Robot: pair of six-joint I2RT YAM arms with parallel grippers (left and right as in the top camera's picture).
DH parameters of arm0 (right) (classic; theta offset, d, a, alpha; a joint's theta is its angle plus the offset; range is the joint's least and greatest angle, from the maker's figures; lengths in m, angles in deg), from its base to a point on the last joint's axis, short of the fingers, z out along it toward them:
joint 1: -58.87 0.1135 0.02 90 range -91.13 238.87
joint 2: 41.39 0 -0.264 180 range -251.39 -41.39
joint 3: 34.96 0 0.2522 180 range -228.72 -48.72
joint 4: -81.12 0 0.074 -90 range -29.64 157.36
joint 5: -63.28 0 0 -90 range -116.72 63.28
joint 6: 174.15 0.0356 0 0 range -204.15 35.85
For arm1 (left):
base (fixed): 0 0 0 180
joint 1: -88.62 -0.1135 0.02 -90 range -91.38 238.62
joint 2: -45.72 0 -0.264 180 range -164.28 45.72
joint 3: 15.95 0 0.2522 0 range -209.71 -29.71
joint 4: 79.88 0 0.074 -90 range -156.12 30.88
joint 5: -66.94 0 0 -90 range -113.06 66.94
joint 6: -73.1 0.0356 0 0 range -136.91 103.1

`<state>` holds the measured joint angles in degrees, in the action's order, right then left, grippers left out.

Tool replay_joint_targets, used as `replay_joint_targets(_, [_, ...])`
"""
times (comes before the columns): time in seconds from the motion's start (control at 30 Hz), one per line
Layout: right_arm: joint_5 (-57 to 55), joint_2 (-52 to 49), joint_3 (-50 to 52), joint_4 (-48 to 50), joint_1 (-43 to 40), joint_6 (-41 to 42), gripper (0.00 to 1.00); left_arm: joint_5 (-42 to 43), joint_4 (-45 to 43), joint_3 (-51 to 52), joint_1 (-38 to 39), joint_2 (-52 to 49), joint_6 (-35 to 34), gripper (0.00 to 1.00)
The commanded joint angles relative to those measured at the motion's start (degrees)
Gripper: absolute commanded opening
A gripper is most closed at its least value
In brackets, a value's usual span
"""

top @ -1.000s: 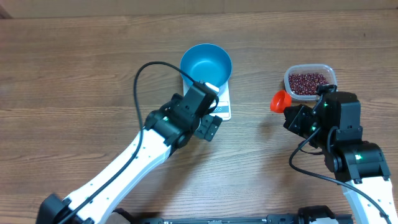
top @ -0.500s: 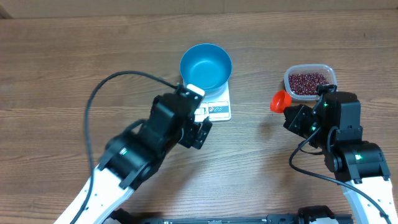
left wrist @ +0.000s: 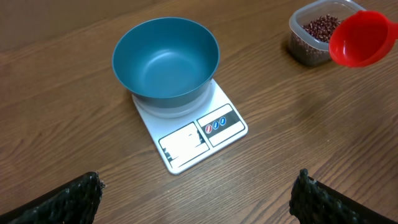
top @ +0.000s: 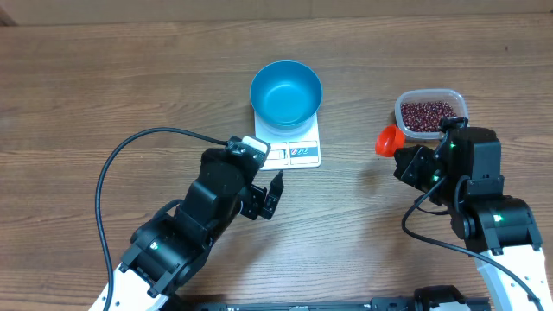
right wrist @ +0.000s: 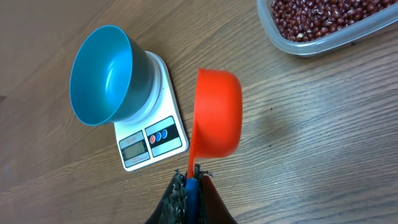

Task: Scoop item into bowl and weigh 150g on scale
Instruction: 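Lift the left gripper off the scale and pull it back toward the front, then move the right gripper with the scoop over the bean tub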

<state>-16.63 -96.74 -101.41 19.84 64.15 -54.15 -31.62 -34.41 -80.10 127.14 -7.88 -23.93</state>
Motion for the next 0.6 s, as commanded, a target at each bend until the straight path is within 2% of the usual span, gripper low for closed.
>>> replay_joint_targets(0.0, [0.0,0.3,-1.1,0.5,-0.2,-0.1,0.04,0.7,0.0,0.1,-0.3,-0.2,1.0,1.0])
replay_joint_targets(0.57, [0.1,0.3,-1.1,0.4,-0.2,-0.1,0.04,0.7,0.6,0.1,-0.3,-7.5,1.0,0.99])
